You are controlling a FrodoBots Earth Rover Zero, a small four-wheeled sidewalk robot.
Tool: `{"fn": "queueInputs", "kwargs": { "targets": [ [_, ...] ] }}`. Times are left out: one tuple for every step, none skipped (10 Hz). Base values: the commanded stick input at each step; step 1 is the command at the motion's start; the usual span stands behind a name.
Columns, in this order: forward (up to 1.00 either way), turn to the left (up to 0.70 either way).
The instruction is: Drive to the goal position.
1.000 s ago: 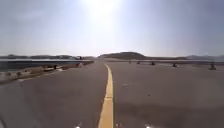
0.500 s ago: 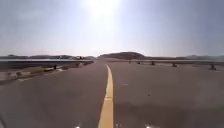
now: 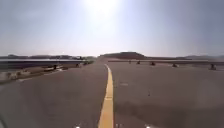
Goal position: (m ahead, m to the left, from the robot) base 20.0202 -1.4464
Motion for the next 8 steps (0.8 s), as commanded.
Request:
{"fn": "queueInputs", "kwargs": {
  "targets": [
    [0.70, 0.00],
    [0.70, 0.00],
    [0.70, 0.00],
    [0.70, 0.00],
    [0.70, 0.00],
    [0.70, 0.00],
    [0.70, 0.00],
    [0.70, 0.00]
  ]
}}
